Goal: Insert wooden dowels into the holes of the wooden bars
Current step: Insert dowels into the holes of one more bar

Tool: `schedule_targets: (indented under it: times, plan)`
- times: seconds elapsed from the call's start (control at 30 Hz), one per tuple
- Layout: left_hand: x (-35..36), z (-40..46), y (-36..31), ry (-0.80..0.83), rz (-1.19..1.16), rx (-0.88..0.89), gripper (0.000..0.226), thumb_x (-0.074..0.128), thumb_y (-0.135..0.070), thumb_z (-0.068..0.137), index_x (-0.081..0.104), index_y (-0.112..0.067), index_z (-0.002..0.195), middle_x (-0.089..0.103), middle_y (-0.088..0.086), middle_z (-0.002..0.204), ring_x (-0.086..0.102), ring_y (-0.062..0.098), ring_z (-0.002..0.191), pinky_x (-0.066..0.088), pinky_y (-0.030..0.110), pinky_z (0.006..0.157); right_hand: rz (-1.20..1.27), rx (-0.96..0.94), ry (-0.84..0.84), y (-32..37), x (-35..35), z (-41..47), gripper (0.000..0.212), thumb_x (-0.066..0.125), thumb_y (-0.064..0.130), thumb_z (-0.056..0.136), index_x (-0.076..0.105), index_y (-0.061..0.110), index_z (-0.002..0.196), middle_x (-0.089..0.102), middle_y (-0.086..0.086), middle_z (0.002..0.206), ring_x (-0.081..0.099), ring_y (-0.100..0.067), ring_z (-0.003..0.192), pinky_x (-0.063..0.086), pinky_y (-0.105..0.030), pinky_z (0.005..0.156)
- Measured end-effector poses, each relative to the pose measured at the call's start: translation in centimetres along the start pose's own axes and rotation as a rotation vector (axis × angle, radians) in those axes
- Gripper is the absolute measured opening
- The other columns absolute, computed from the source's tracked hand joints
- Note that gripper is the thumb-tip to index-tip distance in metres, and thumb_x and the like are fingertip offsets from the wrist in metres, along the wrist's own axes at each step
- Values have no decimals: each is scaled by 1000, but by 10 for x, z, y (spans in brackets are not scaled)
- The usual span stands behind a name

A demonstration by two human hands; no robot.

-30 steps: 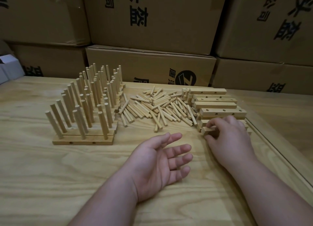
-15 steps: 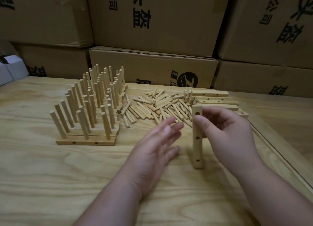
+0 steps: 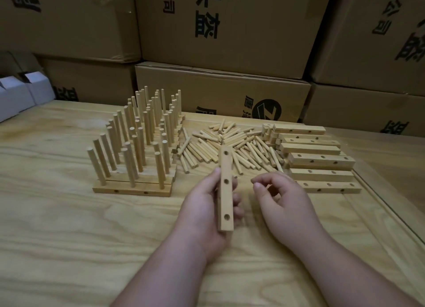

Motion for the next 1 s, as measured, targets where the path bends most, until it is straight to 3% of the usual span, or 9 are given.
schedule_targets:
  times: [0.1,0.23,0.3,0.37,0.53,0.67,0.8,0.9,1.0]
  plan:
    - [-3,0,-7,-41,-178,15,23,49,-35,98,64,-18,101,52,0,68,42,14,51,25,25,54,-202,-25,49,1,17,14,5,64,38,91,65,36,95,56,22,95,58,1,75,45,-23,67]
    - [-2,-2,-9,-28,-241,13,22,48,-34,97,64,-20,101,52,0,68,40,13,53,22,27,58,-454,33,7,2,36,37,48,53,72,83,65,33,108,57,17,106,63,-12,87,47,-30,66]
    - [-2,-1,-9,-21,-260,10,23,48,-35,96,66,-20,95,52,-1,69,40,12,53,23,27,57,-609,122,-7,2,45,49,69,41,89,74,63,30,101,59,9,102,64,-18,83,48,-32,62]
    - [-4,-1,-9,-17,-267,9,26,48,-36,96,67,-19,94,52,-2,70,40,12,52,25,27,57,-695,191,0,4,52,57,74,35,95,69,57,28,91,56,7,93,61,-20,74,45,-32,57]
    - [-8,0,-9,-29,-273,31,30,50,-37,95,71,-16,90,54,-2,70,41,13,51,28,27,57,-751,227,38,3,62,65,39,44,61,85,56,24,88,61,3,81,56,-23,69,41,-33,58]
    - [-8,0,-14,-40,-281,63,28,51,-36,95,71,-17,91,53,-2,70,41,14,52,29,28,57,-795,346,167,-1,64,62,13,49,29,89,55,22,98,50,1,77,53,-25,77,34,-31,57]
    - [-9,0,-17,-62,-257,95,30,51,-36,96,73,-17,87,55,-1,69,47,16,54,39,32,64,-777,269,255,6,52,37,22,48,31,93,52,18,109,61,-6,106,63,-31,103,37,-34,69]
    - [-9,-1,-18,-56,-248,111,39,51,-37,97,77,-17,77,58,0,70,63,21,66,48,40,88,-491,143,210,15,32,6,26,35,42,103,43,22,88,52,5,88,59,-26,91,40,-37,71]
    - [-4,-3,-17,-11,-206,112,36,52,-37,98,78,-17,84,68,2,78,75,29,96,42,48,106,37,204,194,17,13,-18,30,42,38,102,51,25,77,58,12,69,52,-5,66,42,-33,65]
Point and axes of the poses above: each hand's wrist, its own z-axis towards the middle knuckle, its own x-axis out of the palm, y = z × x, the point moved 7 cm from there along z, towards the middle knuckle
